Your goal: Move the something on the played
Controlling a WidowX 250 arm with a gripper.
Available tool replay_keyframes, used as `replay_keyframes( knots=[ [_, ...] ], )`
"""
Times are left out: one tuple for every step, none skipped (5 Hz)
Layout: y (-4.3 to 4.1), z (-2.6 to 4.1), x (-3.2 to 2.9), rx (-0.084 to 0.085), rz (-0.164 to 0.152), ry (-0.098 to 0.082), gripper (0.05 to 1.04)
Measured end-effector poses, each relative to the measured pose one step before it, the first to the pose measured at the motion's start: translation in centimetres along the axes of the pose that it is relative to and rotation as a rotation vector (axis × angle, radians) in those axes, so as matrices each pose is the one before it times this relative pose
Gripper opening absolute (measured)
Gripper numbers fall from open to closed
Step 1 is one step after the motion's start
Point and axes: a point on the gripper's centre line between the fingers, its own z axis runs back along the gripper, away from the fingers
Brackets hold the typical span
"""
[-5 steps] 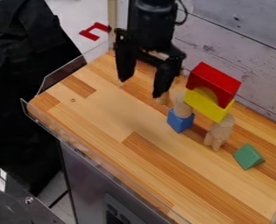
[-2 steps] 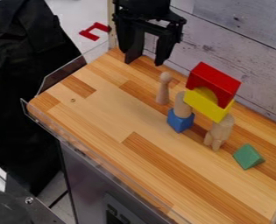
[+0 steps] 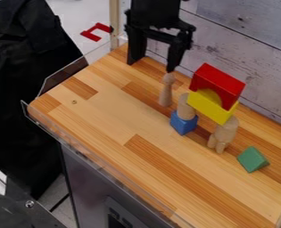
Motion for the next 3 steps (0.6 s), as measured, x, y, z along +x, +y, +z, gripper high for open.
replay_keyframes(
  knots=[
    [-0.355,-1.259,0.594,-0.0074,-0.0080,0.0281,0.998],
    [-0.084,-0.298,0.400,0.0004,0.0172,0.0018,0.999],
    [0.110,-0.424,0.269,0.0090,0.0141,0.0092,0.999]
  ],
)
